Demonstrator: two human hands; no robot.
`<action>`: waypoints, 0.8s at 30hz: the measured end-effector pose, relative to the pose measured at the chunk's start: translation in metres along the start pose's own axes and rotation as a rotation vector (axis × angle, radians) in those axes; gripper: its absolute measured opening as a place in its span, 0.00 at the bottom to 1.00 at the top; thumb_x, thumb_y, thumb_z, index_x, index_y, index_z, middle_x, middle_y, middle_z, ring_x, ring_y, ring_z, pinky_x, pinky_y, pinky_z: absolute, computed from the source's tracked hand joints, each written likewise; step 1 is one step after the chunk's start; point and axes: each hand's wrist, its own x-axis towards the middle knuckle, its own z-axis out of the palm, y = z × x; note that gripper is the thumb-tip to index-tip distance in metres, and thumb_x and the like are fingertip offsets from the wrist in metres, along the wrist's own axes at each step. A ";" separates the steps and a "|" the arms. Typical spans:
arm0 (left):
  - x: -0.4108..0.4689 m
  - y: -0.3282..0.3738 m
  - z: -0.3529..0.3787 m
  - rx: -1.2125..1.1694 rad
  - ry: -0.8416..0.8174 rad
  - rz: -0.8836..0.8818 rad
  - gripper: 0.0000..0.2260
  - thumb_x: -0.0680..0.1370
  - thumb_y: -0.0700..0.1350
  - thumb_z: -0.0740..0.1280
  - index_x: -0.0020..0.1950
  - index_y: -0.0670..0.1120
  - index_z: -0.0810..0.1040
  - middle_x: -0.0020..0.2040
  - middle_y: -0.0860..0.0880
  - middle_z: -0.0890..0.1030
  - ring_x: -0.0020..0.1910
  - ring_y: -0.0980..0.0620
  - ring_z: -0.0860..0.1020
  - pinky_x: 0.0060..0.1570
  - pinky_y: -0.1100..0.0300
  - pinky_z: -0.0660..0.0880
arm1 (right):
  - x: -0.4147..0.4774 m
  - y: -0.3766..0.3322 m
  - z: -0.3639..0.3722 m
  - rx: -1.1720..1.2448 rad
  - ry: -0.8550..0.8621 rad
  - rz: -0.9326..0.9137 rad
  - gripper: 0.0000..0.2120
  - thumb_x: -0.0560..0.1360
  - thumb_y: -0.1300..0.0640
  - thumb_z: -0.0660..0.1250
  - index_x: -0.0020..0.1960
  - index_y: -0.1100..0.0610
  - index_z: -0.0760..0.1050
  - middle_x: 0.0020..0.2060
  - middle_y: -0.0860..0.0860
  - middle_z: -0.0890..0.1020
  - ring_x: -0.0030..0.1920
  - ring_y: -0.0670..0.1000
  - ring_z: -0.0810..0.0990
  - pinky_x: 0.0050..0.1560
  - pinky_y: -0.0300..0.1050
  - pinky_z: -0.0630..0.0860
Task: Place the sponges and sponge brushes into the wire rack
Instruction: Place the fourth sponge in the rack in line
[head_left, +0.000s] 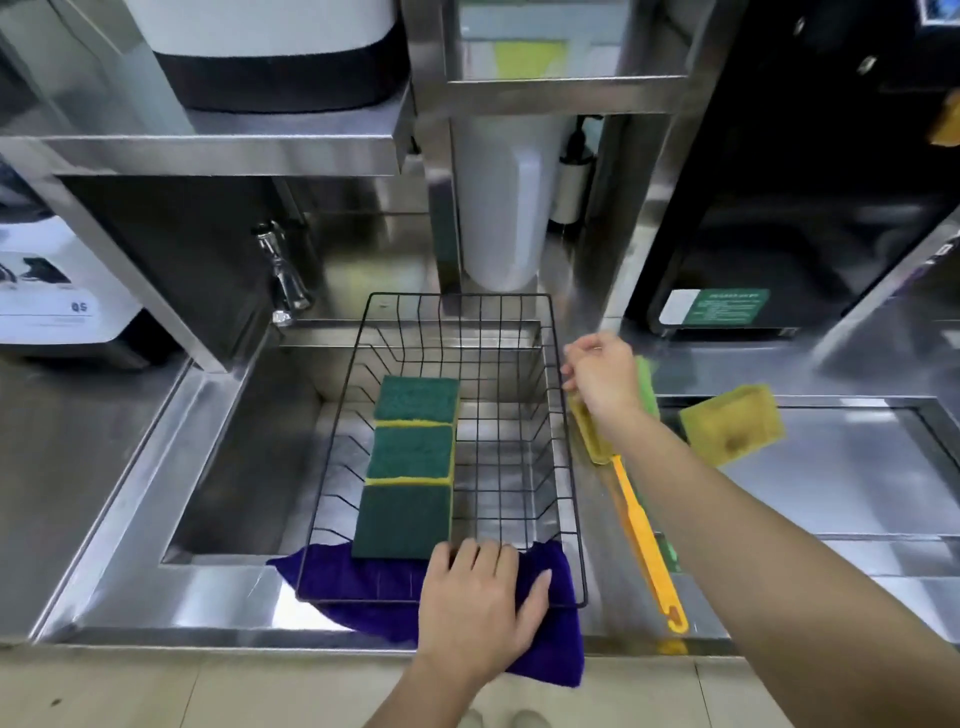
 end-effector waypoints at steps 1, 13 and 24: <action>0.002 0.010 0.002 -0.012 -0.034 0.014 0.19 0.76 0.58 0.60 0.35 0.46 0.77 0.32 0.50 0.77 0.32 0.48 0.74 0.39 0.53 0.69 | 0.003 0.002 -0.015 0.015 0.080 -0.003 0.05 0.75 0.60 0.62 0.40 0.54 0.71 0.35 0.55 0.79 0.31 0.52 0.74 0.29 0.42 0.70; 0.007 0.031 0.014 -0.017 -0.006 0.066 0.19 0.77 0.55 0.58 0.36 0.44 0.78 0.34 0.48 0.78 0.32 0.47 0.76 0.33 0.53 0.74 | 0.012 0.082 -0.140 -0.582 0.151 0.157 0.32 0.69 0.39 0.68 0.70 0.38 0.61 0.74 0.58 0.53 0.73 0.63 0.57 0.69 0.61 0.62; 0.006 0.032 0.015 0.014 0.002 0.035 0.21 0.79 0.55 0.56 0.37 0.44 0.78 0.33 0.48 0.78 0.33 0.47 0.75 0.34 0.54 0.72 | 0.008 0.080 -0.143 -1.086 -0.420 0.191 0.59 0.60 0.49 0.79 0.75 0.41 0.41 0.76 0.58 0.34 0.75 0.69 0.41 0.73 0.61 0.57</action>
